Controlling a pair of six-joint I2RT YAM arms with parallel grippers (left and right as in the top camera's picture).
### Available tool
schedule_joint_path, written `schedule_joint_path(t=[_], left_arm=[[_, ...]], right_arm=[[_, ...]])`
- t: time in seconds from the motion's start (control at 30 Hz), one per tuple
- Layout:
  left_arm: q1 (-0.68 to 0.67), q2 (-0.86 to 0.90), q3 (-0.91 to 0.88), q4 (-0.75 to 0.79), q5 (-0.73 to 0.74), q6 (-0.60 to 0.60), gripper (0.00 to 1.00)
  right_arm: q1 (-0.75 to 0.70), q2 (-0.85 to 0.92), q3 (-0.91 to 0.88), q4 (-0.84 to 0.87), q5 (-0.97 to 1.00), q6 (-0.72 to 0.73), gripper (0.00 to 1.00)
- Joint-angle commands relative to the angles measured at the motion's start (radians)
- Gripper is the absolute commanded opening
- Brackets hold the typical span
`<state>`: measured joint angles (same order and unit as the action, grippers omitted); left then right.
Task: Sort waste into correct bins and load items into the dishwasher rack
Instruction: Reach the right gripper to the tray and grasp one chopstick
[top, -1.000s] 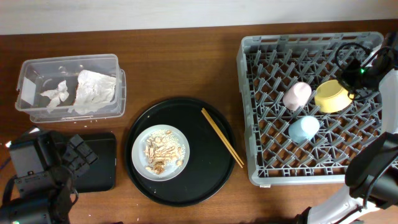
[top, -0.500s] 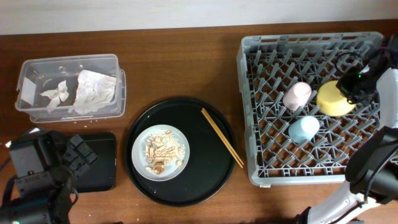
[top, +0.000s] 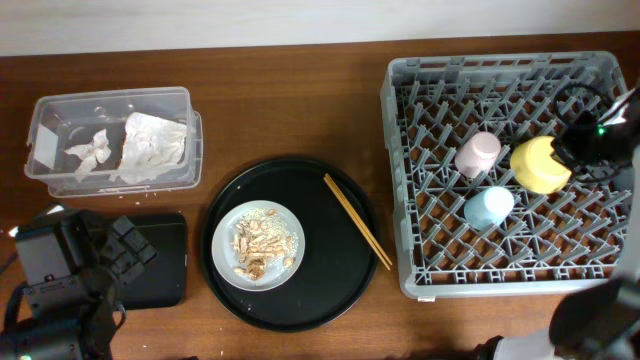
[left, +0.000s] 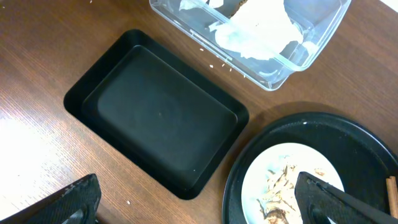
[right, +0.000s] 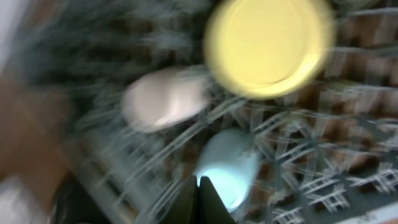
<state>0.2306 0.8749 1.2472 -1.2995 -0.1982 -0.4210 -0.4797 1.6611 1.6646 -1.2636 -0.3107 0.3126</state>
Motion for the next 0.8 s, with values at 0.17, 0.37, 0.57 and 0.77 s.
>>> schedule_joint_path(t=[0.17, 0.37, 0.57, 0.77], left_arm=[[0.004, -0.004, 0.004, 0.000, 0.000, -0.013, 0.99], [0.004, -0.004, 0.004, -0.001, 0.000, -0.013, 0.99], [0.004, -0.004, 0.004, -0.001, 0.000, -0.013, 0.99], [0.004, -0.004, 0.004, -0.001, 0.000, -0.013, 0.99]], right_arm=[[0.412, -0.169, -0.015, -0.130, -0.259, -0.394, 0.76], [0.805, -0.069, -0.037, -0.039, -0.272, -0.454, 0.99], [1.037, 0.072, -0.037, 0.105, 0.122, -0.214, 0.96], [1.154, 0.271, -0.037, 0.107, 0.454, -0.085, 0.69]])
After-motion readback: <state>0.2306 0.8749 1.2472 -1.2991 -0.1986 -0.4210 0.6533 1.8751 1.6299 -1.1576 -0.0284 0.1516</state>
